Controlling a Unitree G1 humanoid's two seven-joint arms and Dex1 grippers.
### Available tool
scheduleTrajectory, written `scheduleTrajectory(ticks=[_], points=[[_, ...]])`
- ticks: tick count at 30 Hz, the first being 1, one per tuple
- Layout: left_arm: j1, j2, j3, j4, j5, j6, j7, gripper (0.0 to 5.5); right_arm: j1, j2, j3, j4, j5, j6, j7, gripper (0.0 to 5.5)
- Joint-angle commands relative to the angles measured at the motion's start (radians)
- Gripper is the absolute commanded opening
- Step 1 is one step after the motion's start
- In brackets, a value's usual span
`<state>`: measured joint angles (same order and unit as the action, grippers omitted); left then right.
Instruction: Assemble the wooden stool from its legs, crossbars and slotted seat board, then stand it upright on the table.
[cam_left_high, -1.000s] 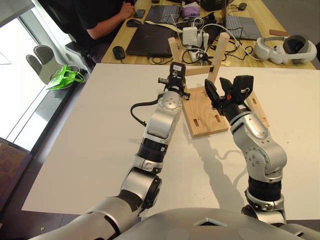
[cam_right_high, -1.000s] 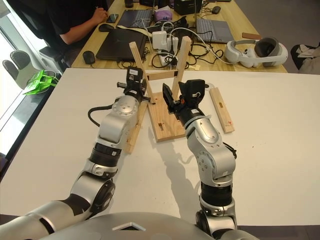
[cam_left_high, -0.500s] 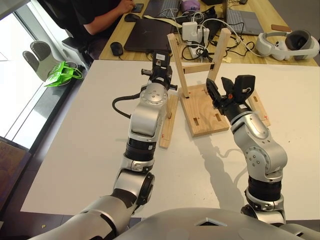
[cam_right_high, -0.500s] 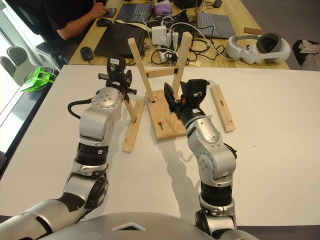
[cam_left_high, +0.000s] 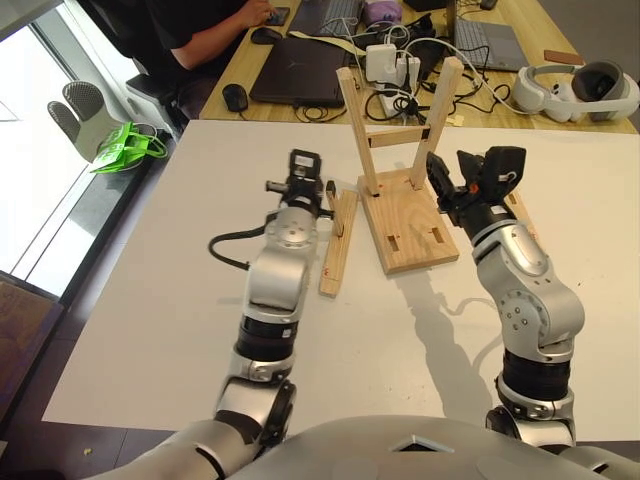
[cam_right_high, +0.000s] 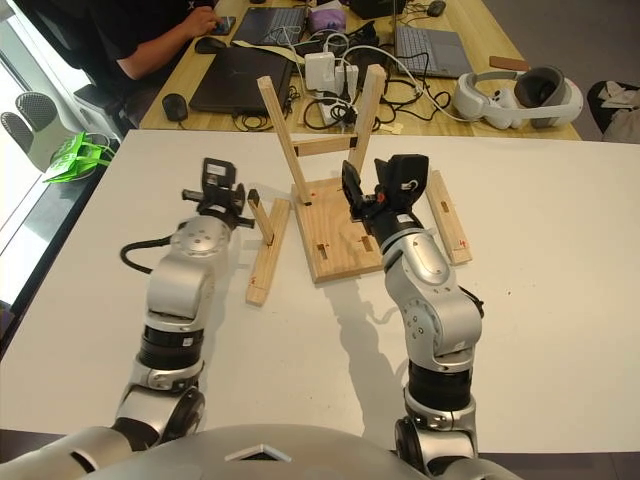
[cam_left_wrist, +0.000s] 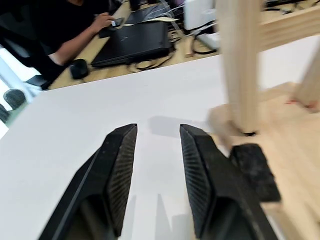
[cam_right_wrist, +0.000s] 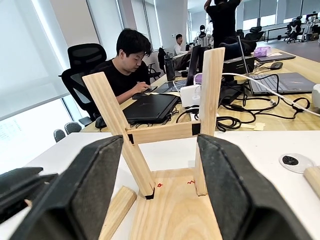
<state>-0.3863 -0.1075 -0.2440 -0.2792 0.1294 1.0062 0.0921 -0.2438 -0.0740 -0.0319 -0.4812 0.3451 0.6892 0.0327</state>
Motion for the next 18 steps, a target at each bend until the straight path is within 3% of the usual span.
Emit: scheduleTrajectory(ticks=[1,6,11,16,18], points=[[0.04,-0.133,-0.103,-0.06,-0.092,0.12,-0.045,1.56,-0.083,-0.061,-0.074,0.059,-0.013,-0.023,0.013,2.74],[0.005,-0.135,0.018,-0.069,-0.184,0.195,-0.037,1.56,-0.12,-0.094,-0.109,0.105,-0.02,-0.053,0.023,2.74],[-0.175,0.004,0.195,0.127,-0.196,0.152,-0.048,1.56,-0.103,-0.08,-0.104,0.091,-0.022,-0.056,0.014,2.74],[-0.365,0.132,0.091,0.485,-0.212,0.127,-0.251,2.29,-0.089,-0.07,-0.109,0.074,-0.027,-0.06,0.0,2.74],[-0.439,0.16,0.053,0.643,-0.205,0.081,-0.331,2.29,-0.079,-0.065,-0.111,0.065,-0.028,-0.062,-0.007,2.74]])
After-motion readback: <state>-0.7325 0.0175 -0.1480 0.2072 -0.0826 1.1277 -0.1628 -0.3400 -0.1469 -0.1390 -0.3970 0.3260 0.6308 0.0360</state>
